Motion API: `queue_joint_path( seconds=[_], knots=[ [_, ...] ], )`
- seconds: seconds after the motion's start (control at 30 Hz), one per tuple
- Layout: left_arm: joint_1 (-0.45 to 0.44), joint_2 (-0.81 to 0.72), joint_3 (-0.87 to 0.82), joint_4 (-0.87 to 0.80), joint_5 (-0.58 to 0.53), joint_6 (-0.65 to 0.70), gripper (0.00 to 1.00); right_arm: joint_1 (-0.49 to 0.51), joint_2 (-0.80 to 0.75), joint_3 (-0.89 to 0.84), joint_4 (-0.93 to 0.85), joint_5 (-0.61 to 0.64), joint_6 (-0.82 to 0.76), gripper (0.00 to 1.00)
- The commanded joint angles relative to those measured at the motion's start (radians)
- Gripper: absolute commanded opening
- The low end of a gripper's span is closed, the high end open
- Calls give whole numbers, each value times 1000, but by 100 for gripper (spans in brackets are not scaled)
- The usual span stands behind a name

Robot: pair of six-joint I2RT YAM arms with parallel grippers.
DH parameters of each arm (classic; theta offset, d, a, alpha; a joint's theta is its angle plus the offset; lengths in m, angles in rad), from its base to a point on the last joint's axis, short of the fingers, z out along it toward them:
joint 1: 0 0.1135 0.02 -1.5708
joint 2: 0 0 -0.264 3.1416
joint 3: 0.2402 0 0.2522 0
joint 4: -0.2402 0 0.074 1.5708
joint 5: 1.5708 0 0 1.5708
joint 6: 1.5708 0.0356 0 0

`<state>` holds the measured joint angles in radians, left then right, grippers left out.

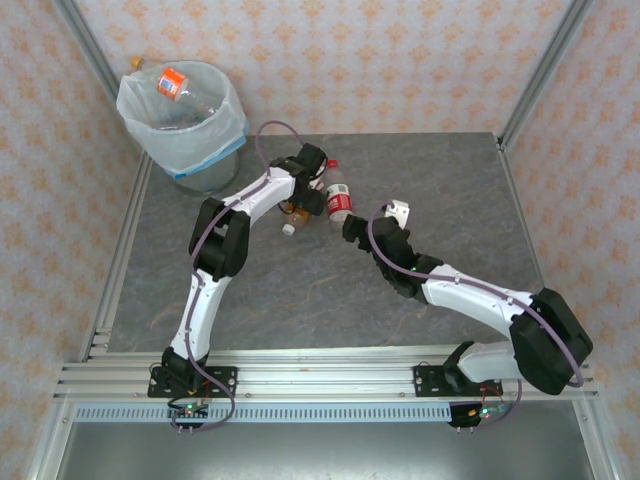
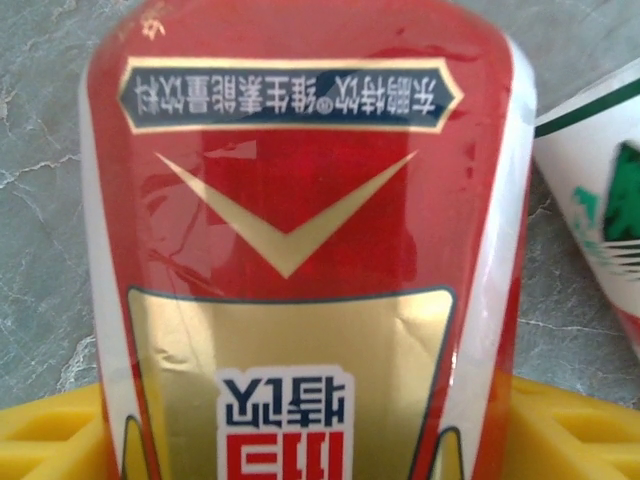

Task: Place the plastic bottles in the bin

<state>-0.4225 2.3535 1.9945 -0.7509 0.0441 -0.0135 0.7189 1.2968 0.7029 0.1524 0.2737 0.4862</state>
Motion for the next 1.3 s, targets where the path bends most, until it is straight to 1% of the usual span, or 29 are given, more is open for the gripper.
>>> queue_joint_path(
  seconds=[0.0,0.27,0.53,1.07,1.27],
  knots=[
    [18,-33,-7,-10,-5,4,72,-4,-22,-2,-20,31,-7,99],
    [42,-72,-48,4,19,-25,66,-5,-20,-2,-16,31,-6,99],
    [44,-126,-102,38,6,-35,61,-5,-8,4,-14,26,-3,99],
    [44,-311,-247,112,17,-63,54,-4,18,23,-10,14,2,99],
    [44,-379,-277,125,48,-78,50,-4,24,27,-10,10,1,99]
  ],
)
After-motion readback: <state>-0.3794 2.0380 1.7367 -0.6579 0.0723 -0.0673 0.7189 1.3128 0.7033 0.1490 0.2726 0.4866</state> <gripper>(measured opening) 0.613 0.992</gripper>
